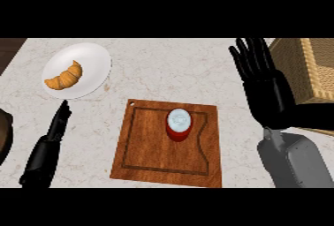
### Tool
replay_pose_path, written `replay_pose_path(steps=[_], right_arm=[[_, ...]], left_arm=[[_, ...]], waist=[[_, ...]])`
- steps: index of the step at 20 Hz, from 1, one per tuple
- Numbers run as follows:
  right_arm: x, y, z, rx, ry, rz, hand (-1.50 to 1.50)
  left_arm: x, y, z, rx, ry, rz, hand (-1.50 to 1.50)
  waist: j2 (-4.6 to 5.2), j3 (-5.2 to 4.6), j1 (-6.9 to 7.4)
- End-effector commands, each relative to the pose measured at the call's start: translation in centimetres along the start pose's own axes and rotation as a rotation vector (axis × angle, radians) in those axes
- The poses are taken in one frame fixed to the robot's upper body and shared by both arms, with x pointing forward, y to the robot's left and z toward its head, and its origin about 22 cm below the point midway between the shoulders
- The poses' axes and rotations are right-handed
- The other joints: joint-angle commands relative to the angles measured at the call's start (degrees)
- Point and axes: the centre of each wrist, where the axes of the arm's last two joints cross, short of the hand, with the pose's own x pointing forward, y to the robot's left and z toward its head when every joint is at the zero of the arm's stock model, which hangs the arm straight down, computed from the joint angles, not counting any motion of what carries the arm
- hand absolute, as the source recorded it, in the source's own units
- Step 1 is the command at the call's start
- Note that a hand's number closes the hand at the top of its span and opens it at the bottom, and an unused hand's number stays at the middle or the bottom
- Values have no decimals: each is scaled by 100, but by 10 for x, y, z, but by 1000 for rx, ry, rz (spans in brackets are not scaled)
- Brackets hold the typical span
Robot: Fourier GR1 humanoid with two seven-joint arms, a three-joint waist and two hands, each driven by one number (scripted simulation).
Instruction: Pick the can from the cutting board and place it in the basket
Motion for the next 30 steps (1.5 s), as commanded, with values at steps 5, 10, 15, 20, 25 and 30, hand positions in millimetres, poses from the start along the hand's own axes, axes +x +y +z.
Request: replay_pose_path(steps=[5, 10, 15, 20, 25, 30], right_arm=[[0, 72, -53, 231, 39, -6, 150], [-31, 160, -24, 556, 50, 137, 150], [-39, 192, -18, 469, 77, 412, -150], [-24, 154, -60, 376, 123, 945, -150], [53, 180, -93, 402, 150, 1213, -150], [138, 175, -117, 485, 246, 1358, -150]], left_arm=[[-47, -21, 20, -65, 506, 170, 0], [-54, -18, 25, -146, 630, 193, 0], [-63, -14, 29, -137, 676, 213, 0], [-61, -4, 36, -90, 693, 202, 0], [-53, 5, 22, -82, 677, 212, 0], [-51, 16, 25, -74, 674, 223, 0]], waist=[[-35, 55, -120], [-88, 50, -42], [-160, 38, -207], [-294, 22, -481], [-279, 39, -543], [-235, 52, -485]])
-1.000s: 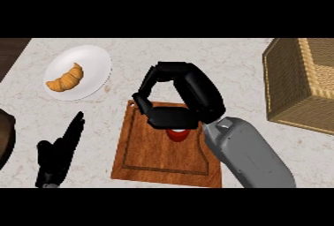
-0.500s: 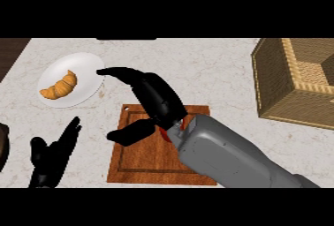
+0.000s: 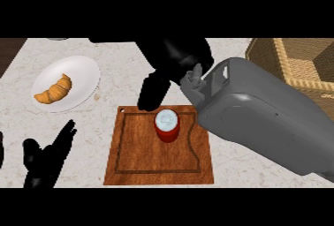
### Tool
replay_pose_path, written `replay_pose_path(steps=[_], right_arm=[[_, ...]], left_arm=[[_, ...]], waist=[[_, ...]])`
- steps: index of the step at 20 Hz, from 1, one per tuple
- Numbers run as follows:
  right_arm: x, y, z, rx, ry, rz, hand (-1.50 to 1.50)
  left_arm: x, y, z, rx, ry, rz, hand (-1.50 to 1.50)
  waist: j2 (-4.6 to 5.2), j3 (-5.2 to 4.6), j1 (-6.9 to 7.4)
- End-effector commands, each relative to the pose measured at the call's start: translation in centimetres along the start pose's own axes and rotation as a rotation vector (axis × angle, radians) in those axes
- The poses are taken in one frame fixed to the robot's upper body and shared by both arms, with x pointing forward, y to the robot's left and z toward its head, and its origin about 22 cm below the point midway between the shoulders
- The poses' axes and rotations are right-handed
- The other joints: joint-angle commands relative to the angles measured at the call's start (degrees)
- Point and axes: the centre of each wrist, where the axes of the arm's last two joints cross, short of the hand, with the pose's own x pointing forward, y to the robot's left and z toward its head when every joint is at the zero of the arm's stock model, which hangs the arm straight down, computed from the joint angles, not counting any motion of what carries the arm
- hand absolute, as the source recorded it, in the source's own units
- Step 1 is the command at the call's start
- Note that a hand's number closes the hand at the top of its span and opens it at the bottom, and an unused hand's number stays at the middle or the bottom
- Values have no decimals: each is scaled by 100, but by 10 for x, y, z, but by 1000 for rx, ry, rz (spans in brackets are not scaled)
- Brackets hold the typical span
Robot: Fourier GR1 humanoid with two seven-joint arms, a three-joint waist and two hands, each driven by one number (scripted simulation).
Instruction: Pick the can from the cutting board and place it in the basket
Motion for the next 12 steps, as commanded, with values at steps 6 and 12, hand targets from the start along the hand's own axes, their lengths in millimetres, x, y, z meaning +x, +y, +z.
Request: replay_pose_path(steps=[6, 12], right_arm=[[27, -72, 16, 344, 149, 230, -150], [20, -97, 21, 432, 188, 273, -150]], left_arm=[[-33, 9, 9, 5, 162, 9, 0], [-36, 3, 9, 0, 146, 5, 0]], waist=[[95, -74, 22], [129, -66, 77]])
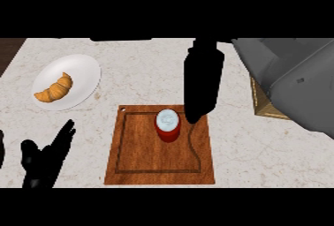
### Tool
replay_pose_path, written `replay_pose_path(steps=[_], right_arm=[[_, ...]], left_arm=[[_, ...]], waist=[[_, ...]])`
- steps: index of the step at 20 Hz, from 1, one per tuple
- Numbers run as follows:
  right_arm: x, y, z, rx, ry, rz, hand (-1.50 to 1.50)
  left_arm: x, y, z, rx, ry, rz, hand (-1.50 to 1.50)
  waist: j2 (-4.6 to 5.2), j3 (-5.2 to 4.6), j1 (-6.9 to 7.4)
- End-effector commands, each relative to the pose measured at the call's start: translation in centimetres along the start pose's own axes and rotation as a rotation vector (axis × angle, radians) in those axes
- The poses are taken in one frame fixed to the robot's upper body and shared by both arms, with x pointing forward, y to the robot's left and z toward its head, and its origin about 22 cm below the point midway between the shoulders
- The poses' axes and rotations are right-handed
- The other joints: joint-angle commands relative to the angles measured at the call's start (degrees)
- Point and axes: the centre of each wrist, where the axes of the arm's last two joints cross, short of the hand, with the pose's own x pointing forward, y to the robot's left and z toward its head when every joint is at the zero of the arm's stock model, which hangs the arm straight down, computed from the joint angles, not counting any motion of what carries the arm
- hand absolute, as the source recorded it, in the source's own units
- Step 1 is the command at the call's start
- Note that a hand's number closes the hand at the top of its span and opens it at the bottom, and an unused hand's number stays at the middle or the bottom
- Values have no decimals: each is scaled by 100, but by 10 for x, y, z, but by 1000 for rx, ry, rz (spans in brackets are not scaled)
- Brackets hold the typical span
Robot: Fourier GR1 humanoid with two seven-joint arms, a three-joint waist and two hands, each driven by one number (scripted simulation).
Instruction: Pick the can from the cutting board and place it in the basket
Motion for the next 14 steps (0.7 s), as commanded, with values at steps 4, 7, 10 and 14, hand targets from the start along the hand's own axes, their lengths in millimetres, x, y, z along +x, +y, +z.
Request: replay_pose_path(steps=[4, 7, 10, 14], right_arm=[[-8, -3, 19, 98, 78, 65, -150], [-9, 3, 25, 106, 63, 53, -150], [5, 28, 7, 90, 61, -15, -150], [-4, 50, 2, 88, 51, -13, -150]], left_arm=[[-39, -9, 3, 3, 161, -3, 0], [-36, -12, -1, 2, 164, 10, 0], [-28, -11, -3, -2, 167, 9, 0], [-34, -10, -7, -1, 151, -10, 0]], waist=[[64, -63, -40], [65, -63, -55], [82, -63, 43], [99, -63, 47]])
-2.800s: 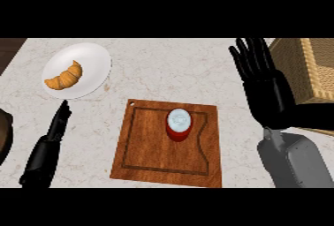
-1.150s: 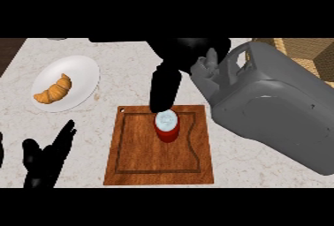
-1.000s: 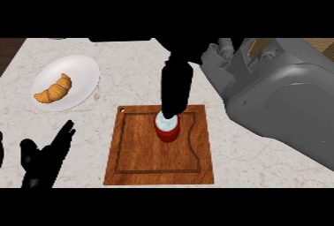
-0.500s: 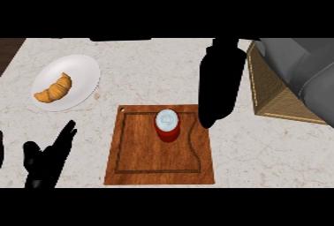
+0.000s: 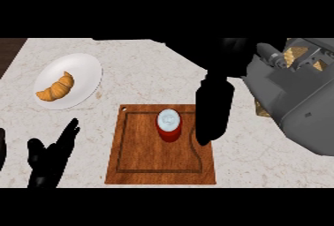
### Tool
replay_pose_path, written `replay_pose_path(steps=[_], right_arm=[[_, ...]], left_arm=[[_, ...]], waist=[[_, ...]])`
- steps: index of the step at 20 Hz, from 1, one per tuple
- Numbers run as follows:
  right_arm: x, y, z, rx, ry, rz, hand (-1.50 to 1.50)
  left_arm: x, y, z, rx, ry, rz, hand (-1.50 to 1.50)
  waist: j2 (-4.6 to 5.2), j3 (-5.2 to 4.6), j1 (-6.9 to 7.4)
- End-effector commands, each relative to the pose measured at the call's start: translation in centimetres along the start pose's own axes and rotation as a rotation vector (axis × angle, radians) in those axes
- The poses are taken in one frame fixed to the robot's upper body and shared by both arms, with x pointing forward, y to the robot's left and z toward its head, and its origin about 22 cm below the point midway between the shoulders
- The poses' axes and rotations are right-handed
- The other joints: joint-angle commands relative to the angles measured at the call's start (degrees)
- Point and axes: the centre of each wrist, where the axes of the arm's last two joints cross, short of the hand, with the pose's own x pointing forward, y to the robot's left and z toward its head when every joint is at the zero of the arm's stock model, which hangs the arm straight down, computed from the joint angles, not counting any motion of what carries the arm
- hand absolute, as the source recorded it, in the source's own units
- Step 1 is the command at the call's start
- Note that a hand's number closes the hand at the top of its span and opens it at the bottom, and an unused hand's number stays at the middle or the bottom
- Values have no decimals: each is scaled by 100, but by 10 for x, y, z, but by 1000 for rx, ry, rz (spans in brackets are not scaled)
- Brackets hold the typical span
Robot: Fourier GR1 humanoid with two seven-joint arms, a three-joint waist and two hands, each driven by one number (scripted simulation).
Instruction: Pick the can from the cutting board and place it in the basket
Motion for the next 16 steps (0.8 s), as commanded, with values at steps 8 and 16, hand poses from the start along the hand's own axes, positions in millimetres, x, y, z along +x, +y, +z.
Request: replay_pose_path(steps=[8, 16], right_arm=[[-6, 67, -25, 12, 86, -1, -150], [-11, 102, -45, 48, 110, 8, -150]], left_arm=[[-40, -3, 8, -3, 177, -10, 0], [-35, -3, 7, 1, 162, 9, 0]], waist=[[68, -84, 39], [71, -84, 84]])
